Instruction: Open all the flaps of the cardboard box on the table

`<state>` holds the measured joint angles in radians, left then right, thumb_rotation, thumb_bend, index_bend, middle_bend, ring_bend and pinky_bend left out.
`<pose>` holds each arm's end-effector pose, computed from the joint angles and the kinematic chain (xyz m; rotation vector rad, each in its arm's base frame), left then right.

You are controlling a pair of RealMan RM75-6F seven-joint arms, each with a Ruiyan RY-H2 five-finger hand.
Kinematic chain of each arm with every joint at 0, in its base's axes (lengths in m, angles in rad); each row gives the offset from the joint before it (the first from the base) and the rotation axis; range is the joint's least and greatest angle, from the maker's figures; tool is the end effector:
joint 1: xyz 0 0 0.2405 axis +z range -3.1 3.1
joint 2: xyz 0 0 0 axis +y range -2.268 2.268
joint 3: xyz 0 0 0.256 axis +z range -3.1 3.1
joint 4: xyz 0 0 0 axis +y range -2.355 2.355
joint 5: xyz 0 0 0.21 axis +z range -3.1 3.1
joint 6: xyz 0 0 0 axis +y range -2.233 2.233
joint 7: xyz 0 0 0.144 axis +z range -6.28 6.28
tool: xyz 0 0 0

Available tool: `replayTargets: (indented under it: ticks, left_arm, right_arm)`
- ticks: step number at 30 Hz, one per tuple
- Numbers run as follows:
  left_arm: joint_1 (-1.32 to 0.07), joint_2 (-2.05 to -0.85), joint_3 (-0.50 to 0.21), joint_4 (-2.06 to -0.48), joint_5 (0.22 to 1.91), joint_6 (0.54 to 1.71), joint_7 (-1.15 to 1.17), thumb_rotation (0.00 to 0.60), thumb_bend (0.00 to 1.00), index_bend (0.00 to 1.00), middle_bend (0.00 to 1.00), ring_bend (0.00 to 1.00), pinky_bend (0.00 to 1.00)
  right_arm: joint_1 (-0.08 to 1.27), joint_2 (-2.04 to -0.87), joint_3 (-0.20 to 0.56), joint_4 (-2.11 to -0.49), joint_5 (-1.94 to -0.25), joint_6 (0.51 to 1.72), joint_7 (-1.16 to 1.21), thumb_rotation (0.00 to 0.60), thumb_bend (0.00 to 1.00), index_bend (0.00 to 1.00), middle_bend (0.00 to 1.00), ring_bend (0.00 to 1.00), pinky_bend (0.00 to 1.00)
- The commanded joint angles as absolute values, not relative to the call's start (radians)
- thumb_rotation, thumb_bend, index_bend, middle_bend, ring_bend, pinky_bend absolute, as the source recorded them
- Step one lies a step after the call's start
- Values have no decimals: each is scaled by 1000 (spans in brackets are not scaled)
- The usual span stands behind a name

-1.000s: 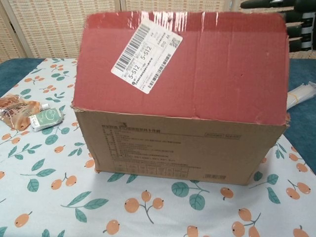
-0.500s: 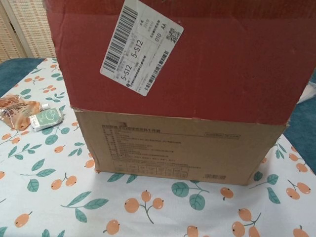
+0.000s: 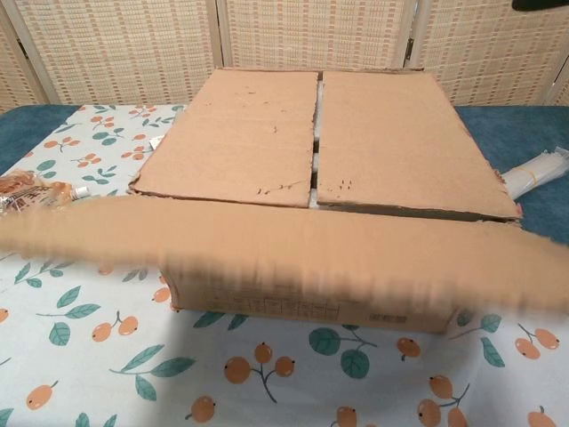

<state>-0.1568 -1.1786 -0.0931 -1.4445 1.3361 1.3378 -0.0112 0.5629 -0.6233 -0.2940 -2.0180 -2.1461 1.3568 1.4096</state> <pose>-0.3509 0.2152 0.1559 -1.3328 -0.9376 -0.7610 -0.1534 -0.1674 0.1852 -1.6820 2.1265 -1.3881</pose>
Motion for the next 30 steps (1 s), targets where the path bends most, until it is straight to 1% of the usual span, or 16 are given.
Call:
replayTargets:
  ticks: [1,4,7,8,10,12,14,16,17,18,19,21,22,25,26,30]
  left_arm:
    - [-158,-1180,-92,-1447,1338,1338,-4,600,406,0,0,0,0]
    - [-160,-1182,-90,-1451,1341,1336,5,600,406,0,0,0,0]
    - [-163,-1183,-88,-1452,1342,1328,6,600,406,0,0,0,0]
    - [-165,-1182,-88,-1451,1340,1325,3,600,406,0,0,0,0]
    - [-166,-1181,-89,-1448,1338,1321,-3,600,406,0,0,0,0]
    - [-165,-1178,-90,-1444,1339,1322,-15,600,406,0,0,0,0]
    - [-163,-1177,-90,-1439,1345,1327,-30,600,406,0,0,0,0]
    - [-161,-1174,-89,-1433,1352,1333,-50,600,405,0,0,0,0]
    - [-159,-1173,-88,-1431,1355,1335,-60,600,406,0,0,0,0]
    - [-158,-1172,-89,-1428,1358,1339,-68,600,415,0,0,0,0]
    - [-156,-1172,-89,-1423,1361,1344,-75,600,430,0,0,0,0]
    - [-152,-1172,-88,-1417,1363,1350,-82,600,477,0,0,0,0]
    - [-150,-1172,-88,-1416,1363,1352,-84,600,492,0,0,0,0]
    - [-146,-1170,-86,-1414,1366,1357,-91,600,506,0,0,0,0]
    - [-145,-1169,-85,-1415,1366,1357,-94,600,516,0,0,0,0]
    - [-140,-1164,-84,-1420,1367,1361,-104,600,560,0,0,0,0]
  right_arm:
    - [528,-608,-323,-2031,-2177,1369,1343,600,302,30,23,206,199]
    - [515,-622,-309,-2016,-2156,1376,1286,600,301,29,21,194,178]
    - [505,-662,-247,-2001,-2077,1361,1126,600,301,61,18,157,87]
    - [506,-683,-211,-2003,-2031,1347,1044,600,301,93,16,141,48]
    - [519,-714,-150,-2009,-1959,1322,921,600,313,175,15,121,6]
    - [546,-748,-74,-2012,-1875,1288,785,600,396,282,15,108,0]
    - [580,-775,-10,-2002,-1812,1251,660,600,453,344,15,97,0]
    - [626,-804,55,-1990,-1743,1192,516,595,475,404,13,81,0]
    - [655,-818,87,-1982,-1706,1151,432,573,484,435,13,69,0]
    - [678,-827,108,-1980,-1678,1116,376,531,494,465,15,57,0]
    - [710,-837,133,-1980,-1642,1069,310,503,499,481,16,50,0]
    - [758,-851,166,-1975,-1589,997,209,424,513,520,18,35,0]
    - [781,-861,182,-1970,-1561,967,163,399,514,527,19,33,0]
    - [853,-921,227,-1945,-1457,883,39,270,514,581,29,21,0]
    - [872,-934,235,-1938,-1431,859,15,238,514,603,35,17,0]
    - [943,-987,255,-1894,-1347,784,-100,205,518,650,43,1,0]
